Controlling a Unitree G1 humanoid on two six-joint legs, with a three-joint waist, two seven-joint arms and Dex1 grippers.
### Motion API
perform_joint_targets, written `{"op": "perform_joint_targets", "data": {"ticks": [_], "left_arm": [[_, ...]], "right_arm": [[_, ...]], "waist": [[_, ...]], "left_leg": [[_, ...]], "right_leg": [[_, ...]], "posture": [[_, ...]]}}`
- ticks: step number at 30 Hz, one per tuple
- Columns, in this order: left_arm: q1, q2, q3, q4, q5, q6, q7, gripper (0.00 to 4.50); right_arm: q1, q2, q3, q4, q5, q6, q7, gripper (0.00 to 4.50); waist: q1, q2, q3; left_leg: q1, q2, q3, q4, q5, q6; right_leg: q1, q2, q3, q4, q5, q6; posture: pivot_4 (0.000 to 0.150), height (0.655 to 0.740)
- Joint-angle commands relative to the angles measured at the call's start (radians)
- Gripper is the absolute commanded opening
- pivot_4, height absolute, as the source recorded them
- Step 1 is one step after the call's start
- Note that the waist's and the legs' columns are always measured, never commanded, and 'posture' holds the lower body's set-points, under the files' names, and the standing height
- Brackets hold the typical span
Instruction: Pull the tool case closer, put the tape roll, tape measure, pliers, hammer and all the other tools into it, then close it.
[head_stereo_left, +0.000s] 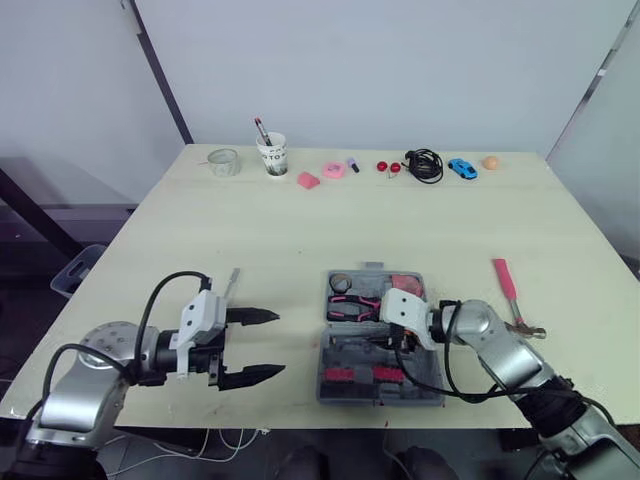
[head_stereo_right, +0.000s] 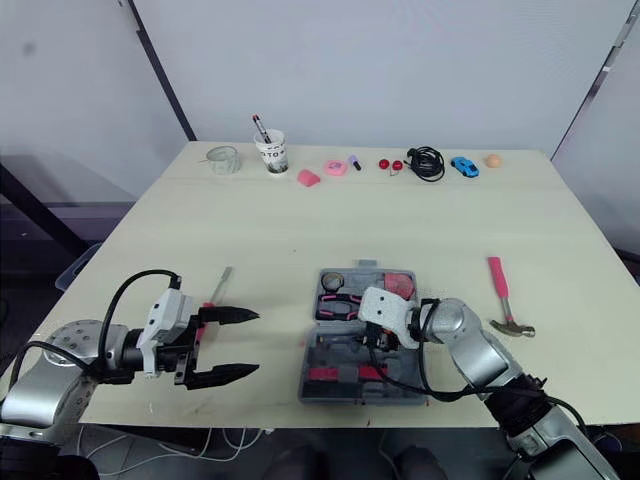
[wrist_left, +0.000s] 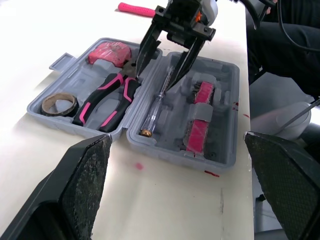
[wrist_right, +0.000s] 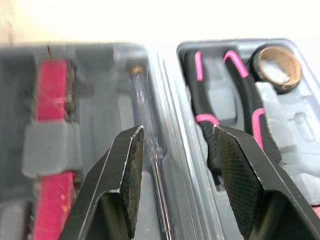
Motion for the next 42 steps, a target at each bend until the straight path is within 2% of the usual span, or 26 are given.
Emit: {"op": "perform_joint_targets", "data": {"ticks": [1, 3, 4, 6, 19, 31, 39, 42], "left_arm": [[-0.002, -0.004, 0.001, -0.021, 0.002, -0.016, 0.004, 4.50], [-0.004, -0.008, 0.001, -0.017, 0.001, -0.019, 0.004, 4.50], [-0.006, -0.009, 0.000, -0.016, 0.000, -0.020, 0.003, 4.50], [-0.009, -0.011, 0.001, -0.013, -0.003, -0.024, 0.001, 4.50], [-0.011, -0.025, 0.006, -0.014, -0.010, -0.026, 0.005, 4.50], [0.022, -0.035, 0.009, -0.025, -0.010, -0.039, 0.026, 4.50], [0.035, -0.067, 0.041, -0.016, -0.037, -0.033, 0.068, 4.50], [0.051, -0.096, 0.078, -0.022, -0.071, -0.008, 0.111, 4.50]], "right_arm": [[-0.008, 0.008, -0.025, -0.028, 0.026, -0.022, 0.008, 1.79], [-0.009, 0.016, -0.018, -0.015, 0.029, -0.023, 0.015, 1.25], [-0.007, 0.018, -0.014, -0.009, 0.031, -0.025, 0.020, 0.56], [-0.001, 0.017, -0.005, 0.011, 0.027, -0.039, 0.031, 0.07], [0.036, 0.034, 0.021, 0.191, -0.025, -0.062, 0.027, 0.07], [0.023, 0.022, 0.040, 0.226, -0.063, 0.025, 0.016, 0.07], [0.063, 0.052, -0.142, 0.076, 0.101, -0.064, -0.013, 0.07], [0.112, 0.063, -0.242, 0.026, 0.187, -0.176, -0.010, 0.07]], "waist": [[0.000, 0.000, 0.000], [0.000, 0.000, 0.000], [0.000, 0.000, 0.000], [0.000, 0.000, 0.000], [-0.001, 0.000, 0.000], [-0.001, -0.003, -0.003], [0.001, -0.003, -0.002], [0.001, -0.003, -0.002]], "left_leg": [[0.000, 0.000, 0.000, 0.000, 0.000, 0.000], [0.000, 0.000, 0.000, 0.000, 0.000, 0.000], [0.000, 0.000, 0.000, 0.000, 0.000, 0.000], [0.000, 0.000, 0.000, 0.000, 0.000, 0.000], [0.001, 0.000, 0.000, 0.000, 0.000, 0.000], [0.003, 0.000, 0.000, 0.000, 0.000, 0.000], [0.001, 0.000, 0.000, 0.001, 0.000, 0.000], [0.001, 0.000, -0.001, 0.001, 0.000, 0.000]], "right_leg": [[0.000, 0.000, 0.000, 0.000, 0.000, 0.000], [0.000, 0.000, 0.000, 0.000, 0.000, 0.000], [0.000, 0.000, 0.000, 0.000, 0.000, 0.000], [0.000, 0.000, 0.000, 0.000, 0.000, 0.000], [0.000, 0.000, 0.000, 0.001, 0.000, 0.000], [0.001, 0.000, 0.001, 0.001, 0.000, -0.001], [0.000, 0.000, 0.001, 0.002, 0.000, -0.001], [0.000, -0.001, 0.001, 0.002, 0.001, 0.002]], "posture": [[0.150, 0.7400], [0.150, 0.7400], [0.150, 0.7400], [0.150, 0.7400], [0.150, 0.7400], [0.150, 0.7400], [0.150, 0.7400], [0.150, 0.7400]]}}
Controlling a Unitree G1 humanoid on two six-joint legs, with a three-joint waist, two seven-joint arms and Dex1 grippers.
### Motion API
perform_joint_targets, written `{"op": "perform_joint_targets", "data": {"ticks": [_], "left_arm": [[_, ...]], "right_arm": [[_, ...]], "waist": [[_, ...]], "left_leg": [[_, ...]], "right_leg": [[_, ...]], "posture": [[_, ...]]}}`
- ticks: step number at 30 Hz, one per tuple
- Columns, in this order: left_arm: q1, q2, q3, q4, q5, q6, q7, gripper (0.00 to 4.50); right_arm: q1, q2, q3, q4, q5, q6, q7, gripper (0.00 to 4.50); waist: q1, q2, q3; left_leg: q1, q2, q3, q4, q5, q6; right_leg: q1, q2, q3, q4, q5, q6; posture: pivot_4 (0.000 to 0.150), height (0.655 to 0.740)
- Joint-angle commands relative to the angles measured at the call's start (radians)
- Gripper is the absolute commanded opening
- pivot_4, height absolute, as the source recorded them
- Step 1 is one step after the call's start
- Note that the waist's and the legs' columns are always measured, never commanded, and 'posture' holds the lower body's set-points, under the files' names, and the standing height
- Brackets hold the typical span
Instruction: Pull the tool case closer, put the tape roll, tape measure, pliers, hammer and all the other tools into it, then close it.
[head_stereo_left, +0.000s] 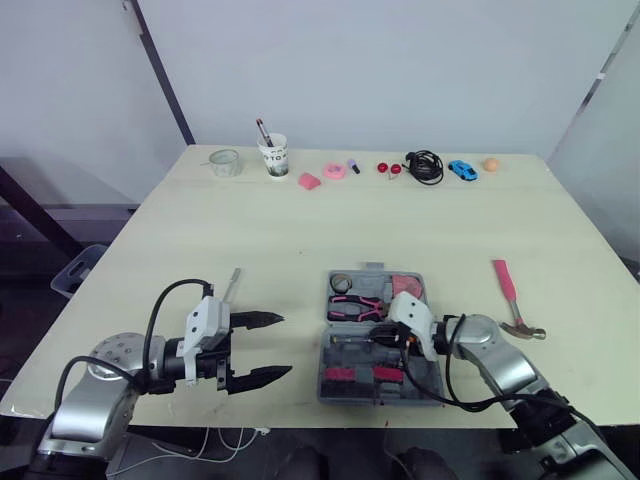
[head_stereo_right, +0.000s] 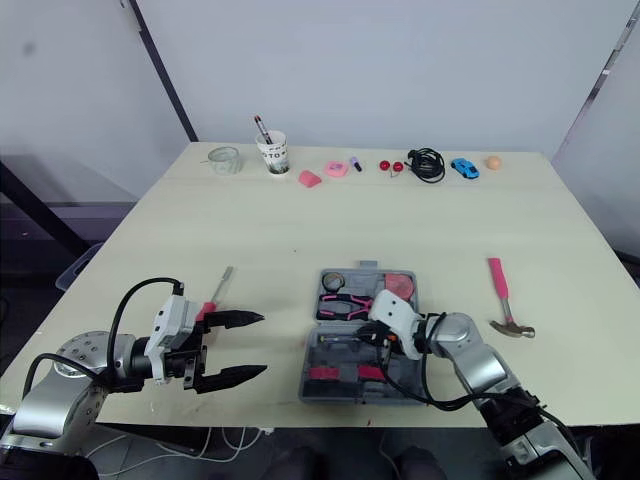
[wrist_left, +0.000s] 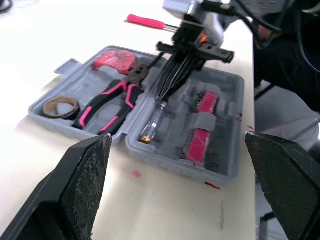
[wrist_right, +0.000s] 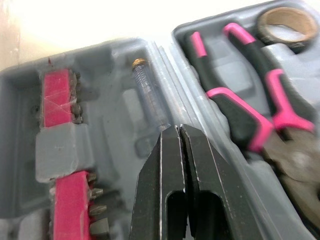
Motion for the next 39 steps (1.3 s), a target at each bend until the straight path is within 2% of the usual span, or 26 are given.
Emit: {"op": "perform_joint_targets", "data": {"ticks": [1, 6, 11, 18, 21, 24, 25, 28, 29, 39], "left_arm": [[0.015, -0.029, 0.064, -0.023, -0.046, 0.013, 0.059, 4.50], [0.055, -0.094, 0.132, -0.014, -0.052, 0.032, 0.183, 4.50], [0.119, -0.132, 0.185, -0.006, -0.052, 0.037, 0.251, 4.50], [0.177, -0.184, 0.256, 0.116, -0.004, -0.043, 0.321, 4.50], [0.198, -0.186, 0.262, 0.167, 0.021, -0.081, 0.322, 4.50], [0.213, -0.190, 0.277, 0.198, 0.022, -0.102, 0.328, 4.50], [0.217, -0.193, 0.284, 0.206, 0.017, -0.104, 0.332, 4.50], [0.267, -0.203, 0.305, 0.268, 0.031, -0.137, 0.328, 4.50], [0.286, -0.209, 0.312, 0.287, 0.033, -0.149, 0.326, 4.50], [0.329, -0.211, 0.328, 0.322, 0.029, -0.192, 0.318, 4.50]], "right_arm": [[0.034, -0.001, -0.133, -0.098, 0.097, -0.103, -0.017, 0.07], [0.180, -0.061, -0.316, -0.164, 0.177, -0.086, -0.063, 0.07], [0.309, -0.077, -0.481, -0.164, 0.227, -0.160, -0.116, 0.07], [0.518, -0.091, -0.646, -0.146, 0.273, -0.260, -0.117, 0.07], [0.582, -0.085, -0.703, -0.136, 0.322, -0.264, -0.108, 0.85], [0.635, -0.080, -0.737, -0.129, 0.338, -0.271, -0.110, 2.32], [0.652, -0.077, -0.745, -0.128, 0.342, -0.274, -0.109, 2.99], [0.729, -0.050, -0.782, -0.103, 0.348, -0.300, -0.119, 3.91], [0.748, -0.040, -0.798, -0.091, 0.358, -0.302, -0.127, 4.42], [0.788, -0.034, -0.847, -0.007, 0.383, -0.327, -0.127, 4.42]], "waist": [[-0.001, 0.000, 0.000], [0.003, -0.001, 0.000], [-0.001, 0.000, 0.000], [0.000, 0.000, 0.000], [0.000, 0.000, 0.000], [-0.001, -0.001, -0.001], [-0.001, -0.001, -0.001], [0.000, 0.000, -0.001], [0.000, 0.000, -0.001], [0.000, 0.000, -0.002]], "left_leg": [[0.000, 0.000, 0.000, 0.000, 0.000, 0.000], [0.000, 0.000, 0.000, 0.000, 0.000, 0.000], [0.000, 0.000, 0.000, 0.000, 0.000, 0.000], [0.001, 0.000, 0.001, -0.001, 0.000, 0.000], [0.001, 0.000, 0.001, -0.001, 0.000, 0.000], [0.002, 0.000, 0.000, -0.001, 0.000, 0.000], [0.002, 0.001, 0.000, -0.001, 0.000, 0.000], [0.002, 0.001, 0.000, -0.001, 0.000, 0.000], [0.002, 0.001, 0.000, -0.003, 0.000, 0.000], [0.003, 0.005, 0.000, -0.002, -0.001, -0.001]], "right_leg": [[0.000, 0.000, 0.000, 0.000, 0.000, 0.000], [0.000, 0.000, 0.000, 0.000, 0.000, 0.000], [0.000, -0.001, 0.000, -0.001, 0.000, 0.000], [0.000, 0.000, 0.001, -0.001, -0.002, -0.003], [0.000, -0.001, 0.002, -0.001, -0.002, -0.004], [0.000, -0.001, 0.002, -0.001, -0.002, -0.004], [0.000, -0.001, 0.002, -0.001, -0.002, -0.004], [0.000, -0.002, 0.002, -0.001, -0.002, -0.004], [0.000, -0.002, 0.002, -0.002, -0.002, -0.004], [0.000, -0.010, 0.001, -0.003, -0.002, -0.004]], "posture": [[0.150, 0.7400], [0.150, 0.7400], [0.150, 0.7400], [0.150, 0.7400], [0.150, 0.7400], [0.150, 0.7400], [0.150, 0.7400], [0.150, 0.7400], [0.150, 0.7400], [0.150, 0.7400]]}}
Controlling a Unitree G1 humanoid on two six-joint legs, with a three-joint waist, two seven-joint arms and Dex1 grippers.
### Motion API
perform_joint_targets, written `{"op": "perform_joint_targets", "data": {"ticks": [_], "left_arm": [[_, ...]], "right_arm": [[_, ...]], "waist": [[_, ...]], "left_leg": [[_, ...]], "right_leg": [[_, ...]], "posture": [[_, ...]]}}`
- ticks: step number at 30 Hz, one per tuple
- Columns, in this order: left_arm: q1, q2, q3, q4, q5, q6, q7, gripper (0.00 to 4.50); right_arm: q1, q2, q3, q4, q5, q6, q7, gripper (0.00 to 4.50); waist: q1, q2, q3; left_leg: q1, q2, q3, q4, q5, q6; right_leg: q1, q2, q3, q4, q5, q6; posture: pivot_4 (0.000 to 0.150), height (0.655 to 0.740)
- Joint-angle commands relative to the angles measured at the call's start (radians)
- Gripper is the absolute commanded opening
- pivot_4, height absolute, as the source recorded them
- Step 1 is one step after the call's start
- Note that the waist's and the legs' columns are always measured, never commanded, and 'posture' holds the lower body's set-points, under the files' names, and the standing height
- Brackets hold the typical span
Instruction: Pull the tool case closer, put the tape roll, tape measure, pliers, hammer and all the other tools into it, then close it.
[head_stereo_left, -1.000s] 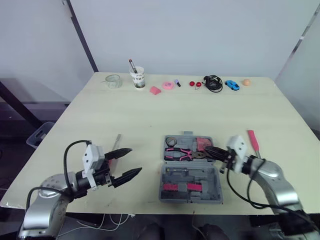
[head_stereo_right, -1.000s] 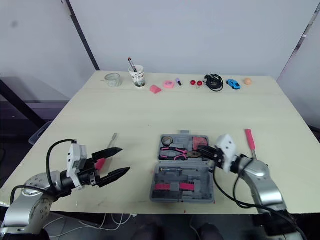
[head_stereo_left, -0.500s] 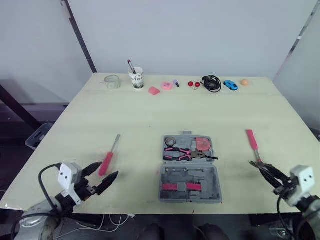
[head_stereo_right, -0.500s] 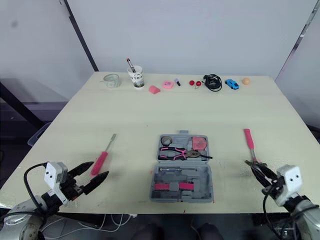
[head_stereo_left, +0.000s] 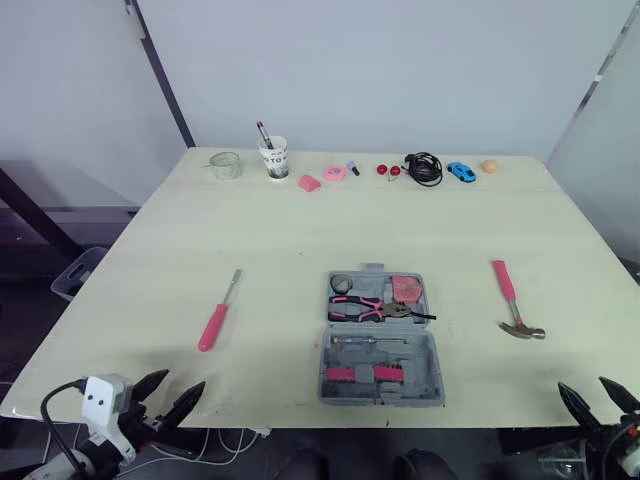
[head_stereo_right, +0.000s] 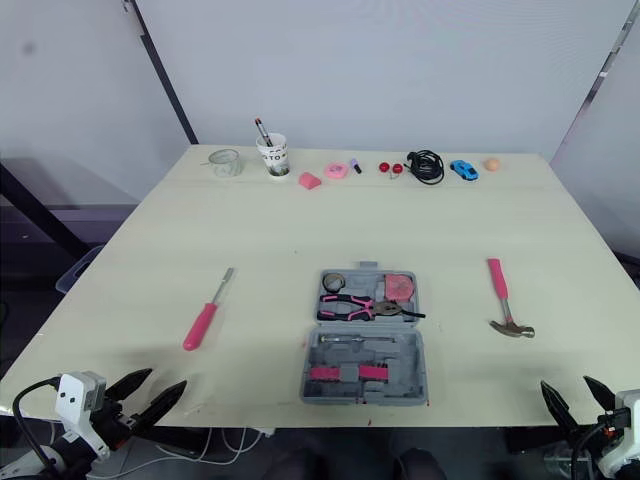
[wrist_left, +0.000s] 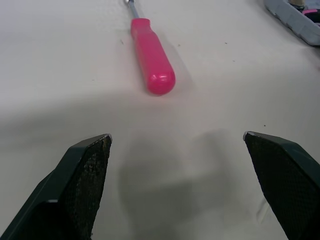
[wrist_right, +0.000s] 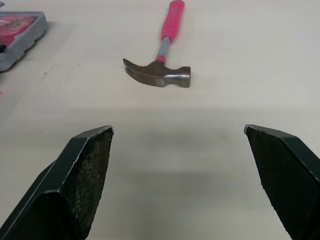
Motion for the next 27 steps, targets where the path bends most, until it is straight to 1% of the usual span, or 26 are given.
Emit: {"op": "perform_joint_targets", "data": {"ticks": [1, 6, 8, 11, 14, 16, 18, 21, 22, 27], "left_arm": [[-0.003, 0.013, 0.024, -0.009, -0.001, -0.029, -0.008, 4.50], [-0.036, 0.029, 0.008, -0.034, 0.003, -0.037, -0.019, 4.50], [-0.068, 0.051, -0.008, -0.069, 0.007, -0.031, -0.031, 4.50], [-0.119, 0.089, -0.043, -0.106, 0.015, -0.014, -0.061, 4.50], [-0.168, 0.121, -0.090, -0.140, 0.023, -0.002, -0.096, 4.50], [-0.207, 0.140, -0.128, -0.172, 0.023, 0.016, -0.121, 4.50], [-0.252, 0.156, -0.167, -0.210, 0.009, 0.046, -0.148, 4.50], [-0.303, 0.173, -0.202, -0.234, 0.004, 0.067, -0.177, 4.50], [-0.317, 0.177, -0.209, -0.239, 0.001, 0.077, -0.184, 4.50], [-0.398, 0.204, -0.271, -0.303, -0.033, 0.147, -0.257, 4.50]], "right_arm": [[-0.002, -0.017, -0.027, -0.001, 0.011, -0.023, 0.002, 4.42], [-0.042, -0.037, -0.007, -0.014, -0.001, 0.002, -0.014, 4.42], [-0.081, -0.060, 0.020, -0.045, -0.015, 0.033, -0.031, 4.42], [-0.164, -0.093, 0.057, -0.078, -0.046, 0.114, -0.102, 4.42], [-0.244, -0.124, 0.101, -0.088, -0.073, 0.185, -0.142, 4.42], [-0.298, -0.137, 0.131, -0.086, -0.076, 0.225, -0.149, 4.42], [-0.359, -0.152, 0.166, -0.059, -0.110, 0.264, -0.179, 4.42], [-0.426, -0.156, 0.197, -0.043, -0.129, 0.310, -0.208, 4.42], [-0.442, -0.155, 0.205, -0.043, -0.135, 0.331, -0.218, 4.42], [-0.555, -0.148, 0.261, -0.013, -0.177, 0.479, -0.301, 4.42]], "waist": [[0.000, 0.000, 0.000], [-0.001, 0.001, 0.000], [-0.001, 0.001, 0.000], [-0.001, 0.001, 0.000], [-0.001, 0.004, 0.000], [0.000, 0.005, -0.001], [0.000, 0.005, -0.001], [0.000, 0.005, -0.001], [0.000, 0.005, -0.001], [-0.001, 0.005, -0.001]], "left_leg": [[0.000, 0.000, 0.000, 0.000, 0.000, 0.000], [-0.001, 0.000, 0.000, 0.000, 0.000, 0.000], [-0.001, 0.000, 0.000, 0.000, 0.000, 0.000], [-0.001, 0.001, 0.000, 0.000, 0.000, 0.000], [-0.001, 0.001, 0.001, 0.001, 0.000, 0.000], [-0.002, 0.000, 0.001, -0.001, 0.000, 0.000], [-0.002, 0.000, 0.001, -0.001, 0.000, 0.000], [-0.003, -0.001, 0.001, -0.001, 0.000, 0.001], [-0.002, -0.005, 0.001, 0.000, 0.000, 0.001], [-0.002, -0.005, 0.001, 0.000, 0.001, 0.001]], "right_leg": [[0.000, -0.001, 0.000, 0.000, 0.000, 0.000], [-0.001, -0.001, 0.000, 0.000, 0.000, -0.001], [-0.001, -0.001, 0.000, 0.000, 0.000, -0.001], [-0.001, -0.001, 0.000, 0.000, 0.001, -0.001], [-0.001, 0.000, 0.000, 0.000, 0.002, -0.003], [0.000, 0.004, -0.001, 0.000, 0.002, -0.003], [-0.001, 0.005, -0.001, -0.001, 0.002, -0.003], [-0.001, 0.007, -0.001, -0.001, 0.002, -0.003], [0.000, 0.007, -0.001, 0.000, 0.002, -0.003], [0.000, 0.009, -0.001, 0.000, 0.002, -0.002]], "posture": [[0.150, 0.7400], [0.150, 0.7400], [0.150, 0.7400], [0.150, 0.7400], [0.150, 0.7400], [0.150, 0.7400], [0.150, 0.7400], [0.150, 0.7400], [0.150, 0.7400], [0.150, 0.7400]]}}
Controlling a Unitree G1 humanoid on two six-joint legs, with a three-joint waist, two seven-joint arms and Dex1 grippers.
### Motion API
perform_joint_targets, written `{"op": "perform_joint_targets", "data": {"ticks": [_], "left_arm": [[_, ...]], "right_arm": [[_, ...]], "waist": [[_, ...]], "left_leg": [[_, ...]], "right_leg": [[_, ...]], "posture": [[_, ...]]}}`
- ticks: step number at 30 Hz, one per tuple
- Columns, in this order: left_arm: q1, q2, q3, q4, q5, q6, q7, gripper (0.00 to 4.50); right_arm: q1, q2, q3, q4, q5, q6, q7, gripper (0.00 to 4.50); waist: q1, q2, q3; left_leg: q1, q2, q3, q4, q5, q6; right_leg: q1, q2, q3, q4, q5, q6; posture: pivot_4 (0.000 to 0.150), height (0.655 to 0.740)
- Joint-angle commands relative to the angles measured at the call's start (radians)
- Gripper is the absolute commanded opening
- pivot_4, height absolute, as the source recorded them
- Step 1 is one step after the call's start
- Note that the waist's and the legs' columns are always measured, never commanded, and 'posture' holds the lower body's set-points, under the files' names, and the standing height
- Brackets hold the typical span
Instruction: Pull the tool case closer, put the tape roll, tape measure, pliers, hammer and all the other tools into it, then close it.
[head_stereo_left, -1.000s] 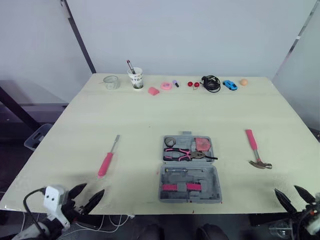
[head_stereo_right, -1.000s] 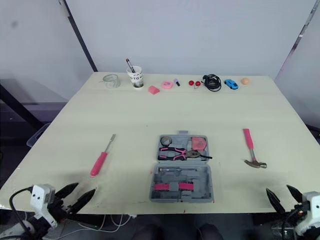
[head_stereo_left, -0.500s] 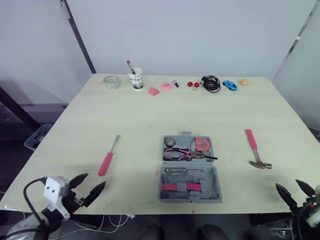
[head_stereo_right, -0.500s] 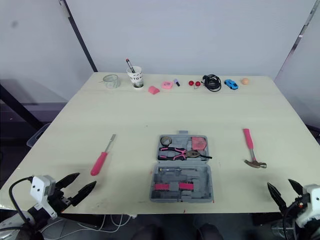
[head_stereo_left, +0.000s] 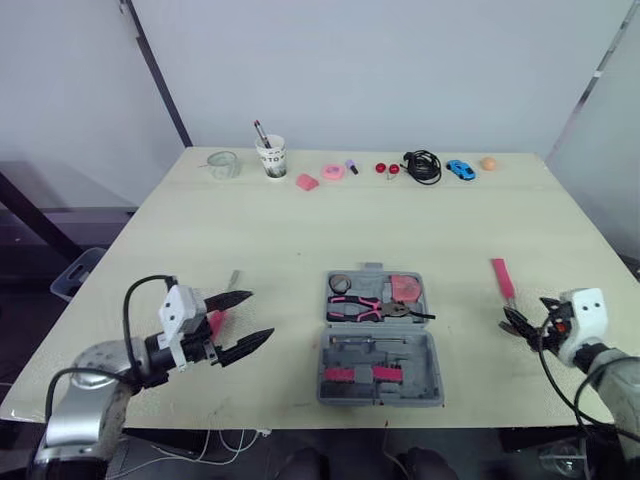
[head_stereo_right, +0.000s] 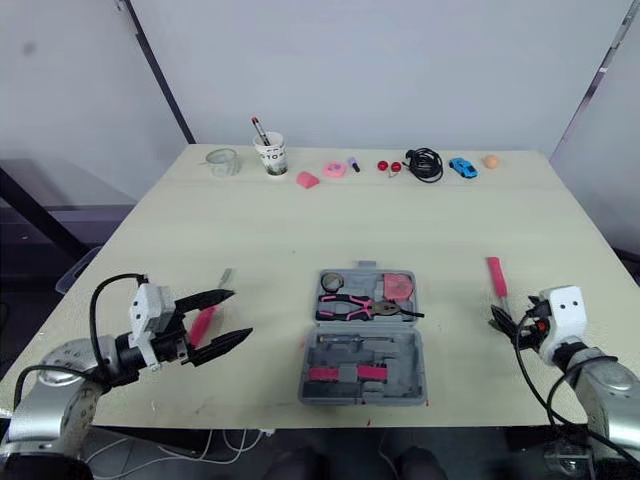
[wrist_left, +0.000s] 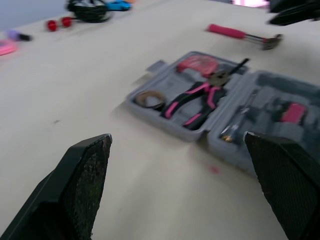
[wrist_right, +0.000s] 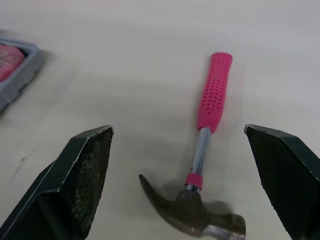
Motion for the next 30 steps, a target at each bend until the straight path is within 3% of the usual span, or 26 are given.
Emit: {"op": "perform_joint_targets", "data": {"ticks": [1, 9, 17, 20, 27, 30], "left_arm": [[-0.044, 0.029, -0.031, -0.067, -0.037, 0.040, -0.052, 4.50], [-0.176, 0.051, -0.109, -0.118, -0.064, 0.114, -0.138, 4.50], [-0.246, 0.046, -0.140, -0.147, -0.079, 0.151, -0.167, 4.50], [-0.257, 0.049, -0.144, -0.160, -0.080, 0.160, -0.167, 4.50], [-0.274, 0.044, -0.146, -0.195, -0.085, 0.185, -0.160, 4.50], [-0.284, 0.039, -0.153, -0.198, -0.086, 0.194, -0.165, 4.50]], "right_arm": [[-0.072, -0.001, 0.011, 0.014, -0.019, 0.095, -0.067, 4.42], [-0.214, 0.028, 0.026, 0.171, -0.049, 0.189, -0.156, 4.42], [-0.228, 0.061, 0.055, 0.259, -0.089, 0.156, -0.179, 4.42], [-0.211, 0.074, 0.068, 0.260, -0.103, 0.134, -0.177, 3.42], [-0.196, 0.092, 0.059, 0.260, -0.104, 0.119, -0.195, 0.10], [-0.206, 0.096, 0.055, 0.275, -0.104, 0.114, -0.203, 0.04]], "waist": [[0.000, 0.000, 0.000], [0.002, 0.000, 0.000], [-0.003, 0.000, 0.000], [-0.002, 0.000, 0.001], [0.000, 0.000, 0.000], [0.000, 0.000, 0.000]], "left_leg": [[0.000, 0.000, 0.000, 0.000, 0.000, 0.000], [-0.001, -0.001, 0.001, 0.000, 0.000, 0.000], [-0.001, -0.001, 0.001, 0.000, 0.000, 0.000], [-0.001, 0.000, 0.000, 0.000, 0.000, 0.000], [-0.001, -0.001, 0.000, 0.001, 0.000, 0.000], [-0.001, -0.001, 0.000, 0.001, 0.000, 0.000]], "right_leg": [[0.000, 0.000, 0.000, 0.000, 0.000, 0.000], [0.000, 0.002, 0.000, 0.000, 0.002, 0.004], [0.000, 0.003, 0.001, 0.000, 0.002, 0.005], [0.000, 0.004, 0.001, 0.000, 0.002, 0.005], [0.001, 0.004, 0.001, 0.000, 0.002, 0.005], [0.001, 0.004, 0.001, 0.000, 0.002, 0.005]], "posture": [[0.150, 0.7400], [0.150, 0.7400], [0.150, 0.7400], [0.150, 0.7400], [0.150, 0.7400], [0.150, 0.7400]]}}
